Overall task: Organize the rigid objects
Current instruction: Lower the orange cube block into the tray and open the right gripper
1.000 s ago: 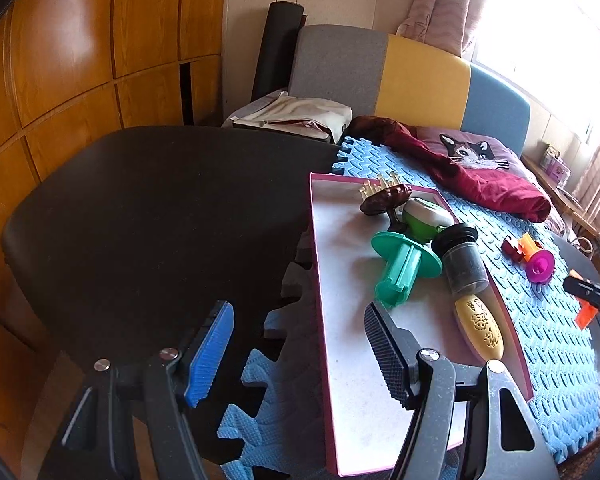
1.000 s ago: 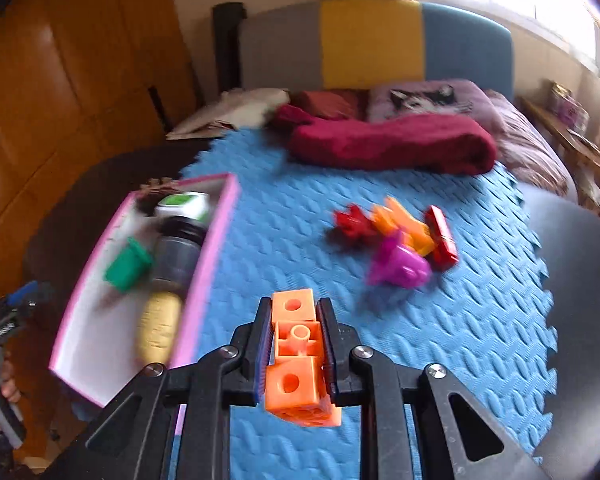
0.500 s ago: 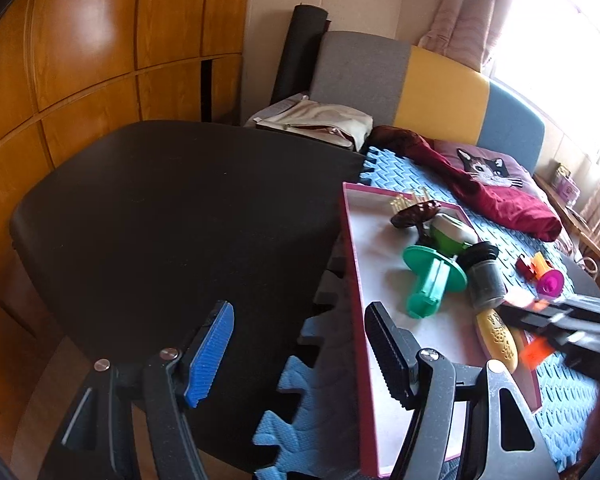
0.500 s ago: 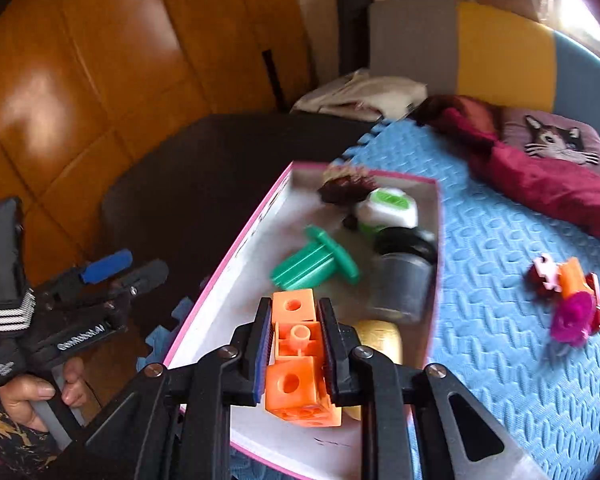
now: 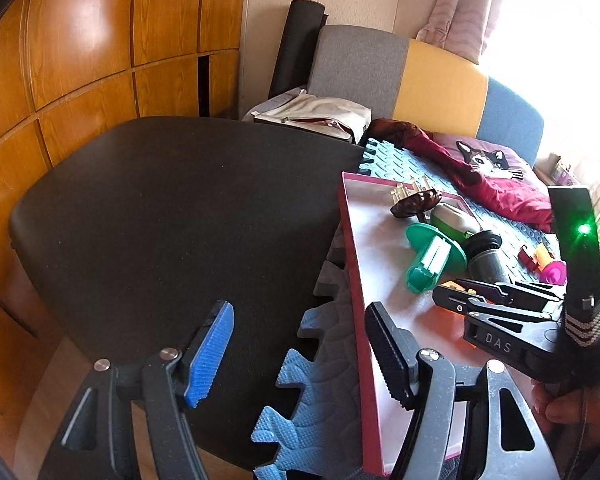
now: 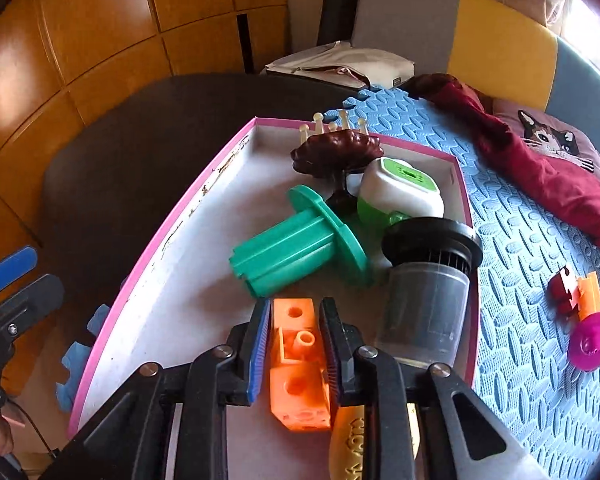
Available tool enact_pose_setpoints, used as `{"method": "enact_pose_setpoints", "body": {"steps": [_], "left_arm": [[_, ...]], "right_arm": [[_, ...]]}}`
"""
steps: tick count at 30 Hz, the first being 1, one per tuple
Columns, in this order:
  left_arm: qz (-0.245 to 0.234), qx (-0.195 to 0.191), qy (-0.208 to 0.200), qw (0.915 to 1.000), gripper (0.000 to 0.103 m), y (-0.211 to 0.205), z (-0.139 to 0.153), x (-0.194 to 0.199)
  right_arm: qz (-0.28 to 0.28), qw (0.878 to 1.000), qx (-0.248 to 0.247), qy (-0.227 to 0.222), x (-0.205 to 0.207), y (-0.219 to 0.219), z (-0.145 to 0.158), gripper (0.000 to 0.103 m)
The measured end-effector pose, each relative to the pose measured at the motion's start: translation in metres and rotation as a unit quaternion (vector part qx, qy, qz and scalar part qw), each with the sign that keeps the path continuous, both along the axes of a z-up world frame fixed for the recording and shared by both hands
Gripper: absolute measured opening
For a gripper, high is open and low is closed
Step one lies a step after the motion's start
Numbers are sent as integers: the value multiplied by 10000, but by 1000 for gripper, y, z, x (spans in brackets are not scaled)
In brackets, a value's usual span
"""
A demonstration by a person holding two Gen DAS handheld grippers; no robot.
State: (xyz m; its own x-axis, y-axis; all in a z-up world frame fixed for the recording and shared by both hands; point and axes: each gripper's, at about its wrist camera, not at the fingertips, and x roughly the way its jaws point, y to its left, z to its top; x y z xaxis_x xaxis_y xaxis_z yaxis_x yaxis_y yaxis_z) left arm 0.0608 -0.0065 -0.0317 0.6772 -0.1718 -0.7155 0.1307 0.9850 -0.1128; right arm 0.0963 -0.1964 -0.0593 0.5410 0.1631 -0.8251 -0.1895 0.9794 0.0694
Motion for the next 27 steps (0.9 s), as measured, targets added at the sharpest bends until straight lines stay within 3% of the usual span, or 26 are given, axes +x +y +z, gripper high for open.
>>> {"method": "enact_pose_setpoints", "body": {"steps": [2, 11, 27], "left_arm": [[-1, 5, -4, 10000, 69, 0, 0, 0], [-70, 38, -48, 10000, 69, -5, 5, -6], [-247, 134, -89, 9996, 71, -19, 10, -14]], "right_arm": [[-18, 10000, 72, 12, 0, -3, 1, 30], [-177, 9987, 349, -311, -14, -10, 15, 35], [-290, 9953, 432, -814, -42, -28, 46, 36]]}}
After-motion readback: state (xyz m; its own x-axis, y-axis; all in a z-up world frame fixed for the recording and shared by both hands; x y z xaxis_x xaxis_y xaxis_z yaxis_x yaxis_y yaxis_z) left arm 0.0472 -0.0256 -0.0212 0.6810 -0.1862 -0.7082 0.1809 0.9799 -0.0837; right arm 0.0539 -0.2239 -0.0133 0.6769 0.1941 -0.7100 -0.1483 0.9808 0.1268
